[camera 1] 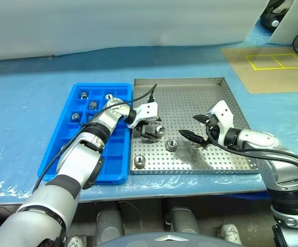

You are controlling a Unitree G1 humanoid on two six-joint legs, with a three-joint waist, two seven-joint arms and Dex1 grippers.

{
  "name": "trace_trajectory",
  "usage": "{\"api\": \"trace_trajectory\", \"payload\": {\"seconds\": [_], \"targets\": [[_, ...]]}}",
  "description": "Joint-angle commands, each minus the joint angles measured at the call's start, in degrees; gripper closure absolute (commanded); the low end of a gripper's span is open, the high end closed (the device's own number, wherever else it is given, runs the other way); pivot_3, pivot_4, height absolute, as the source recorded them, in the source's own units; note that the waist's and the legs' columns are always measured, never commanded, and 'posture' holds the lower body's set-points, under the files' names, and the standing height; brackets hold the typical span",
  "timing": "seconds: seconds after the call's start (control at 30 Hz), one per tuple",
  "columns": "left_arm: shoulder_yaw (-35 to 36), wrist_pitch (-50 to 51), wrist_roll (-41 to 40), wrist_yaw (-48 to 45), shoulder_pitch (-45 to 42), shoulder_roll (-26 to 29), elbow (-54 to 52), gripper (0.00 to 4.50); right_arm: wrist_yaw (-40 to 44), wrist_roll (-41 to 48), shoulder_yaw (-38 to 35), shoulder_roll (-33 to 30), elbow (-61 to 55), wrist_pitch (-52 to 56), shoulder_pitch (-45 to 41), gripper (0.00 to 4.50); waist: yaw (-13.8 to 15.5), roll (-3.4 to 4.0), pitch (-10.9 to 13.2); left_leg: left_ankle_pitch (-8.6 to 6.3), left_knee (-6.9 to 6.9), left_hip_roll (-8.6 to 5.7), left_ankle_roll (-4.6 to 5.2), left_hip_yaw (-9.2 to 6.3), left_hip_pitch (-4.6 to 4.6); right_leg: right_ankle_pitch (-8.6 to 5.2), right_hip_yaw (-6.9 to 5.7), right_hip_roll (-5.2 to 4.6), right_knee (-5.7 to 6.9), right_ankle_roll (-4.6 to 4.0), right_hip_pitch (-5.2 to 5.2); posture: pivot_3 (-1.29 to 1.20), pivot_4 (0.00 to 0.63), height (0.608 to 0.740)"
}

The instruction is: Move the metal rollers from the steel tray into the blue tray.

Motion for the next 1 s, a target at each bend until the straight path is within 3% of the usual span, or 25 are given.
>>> {"api": "trace_trajectory", "payload": {"seconds": [0.03, 0.23, 0.33, 0.47, 0.53, 0.63, 0.87, 1.0], "targets": [[-0.2, 1.0, 0.5, 0.4, 0.3, -1.5, 1.4, 0.40, -0.8, -0.3, -0.3, -0.8, -2.2, -1.7, 0.1, 0.02, 0.0, 0.03, 0.0, 0.00, 0.00, -0.01, 0.01, 0.00, 0.00, 0.00, 0.00, 0.00, 0.00, 0.00, 0.01, -0.50, 0.150, 0.740], [0.7, 0.6, -0.1, -1.0, 0.6, -2.2, 1.3, 0.40, -1.6, -1.0, 0.2, -1.0, -2.0, -2.5, 0.5, 0.02, -0.5, 0.03, 0.0, -0.07, 0.00, -0.05, 0.12, 0.00, -0.11, 0.02, -0.02, -0.02, -0.12, -0.03, 0.00, -0.51, 0.150, 0.740], [1.1, 0.6, -0.3, -1.1, 0.7, -2.4, 1.1, 0.99, -1.9, -1.1, 0.2, -1.0, -1.9, -2.7, 0.7, 0.00, -1.3, 0.03, 0.0, -0.08, -0.03, 0.00, 0.13, 0.00, -0.32, 0.03, -0.05, 0.00, -0.15, -0.04, -0.20, -0.51, 0.150, 0.740], [0.7, 0.8, 0.3, -0.7, 0.6, -2.2, 1.2, 2.34, -2.2, -1.2, 0.3, -1.0, -1.8, -2.9, 0.9, 0.00, -1.5, 0.03, 0.0, -0.10, -0.04, 0.00, 0.17, 0.00, -0.36, 0.03, -0.05, 0.01, -0.19, -0.04, -0.24, -0.51, 0.150, 0.740], [0.8, 0.6, 0.4, -0.2, 0.5, -2.1, 1.5, 2.34, -2.4, -1.3, 0.3, -1.0, -1.7, -3.1, 1.0, 0.00, -1.5, 0.03, 0.0, -0.10, -0.04, 0.00, 0.17, 0.00, -0.35, 0.03, -0.05, 0.01, -0.19, -0.03, -0.24, -0.51, 0.150, 0.740], [1.2, 0.8, -0.1, -0.8, 0.5, -1.9, 1.4, 2.75, -2.5, -1.4, 0.6, -0.9, -1.5, -3.4, 1.0, 0.00, -1.5, 0.02, 0.0, -0.10, -0.03, 0.00, 0.17, 0.01, -0.35, 0.02, -0.04, 0.00, -0.19, -0.03, -0.24, -0.51, 0.150, 0.740], [4.6, 1.9, -3.1, 0.9, -1.1, -1.4, -1.4, 2.75, -2.3, -1.7, 1.6, -0.4, -0.4, -4.0, 0.3, 0.00, -1.5, 0.02, 0.0, -0.11, -0.04, 0.01, 0.17, 0.02, -0.39, 0.03, -0.04, 0.00, -0.19, -0.03, -0.29, -0.47, 0.150, 0.740], [8.3, 5.8, -8.3, -2.6, -1.7, 0.2, -8.2, 2.75, -1.7, -1.8, 2.9, -0.3, 1.2, -5.1, -1.1, 0.00, -1.4, 0.02, 0.0, -0.10, -0.04, 0.00, 0.17, 0.03, -0.51, 0.03, -0.04, -0.01, -0.16, -0.04, -0.41, -0.45, 0.150, 0.740]]}}
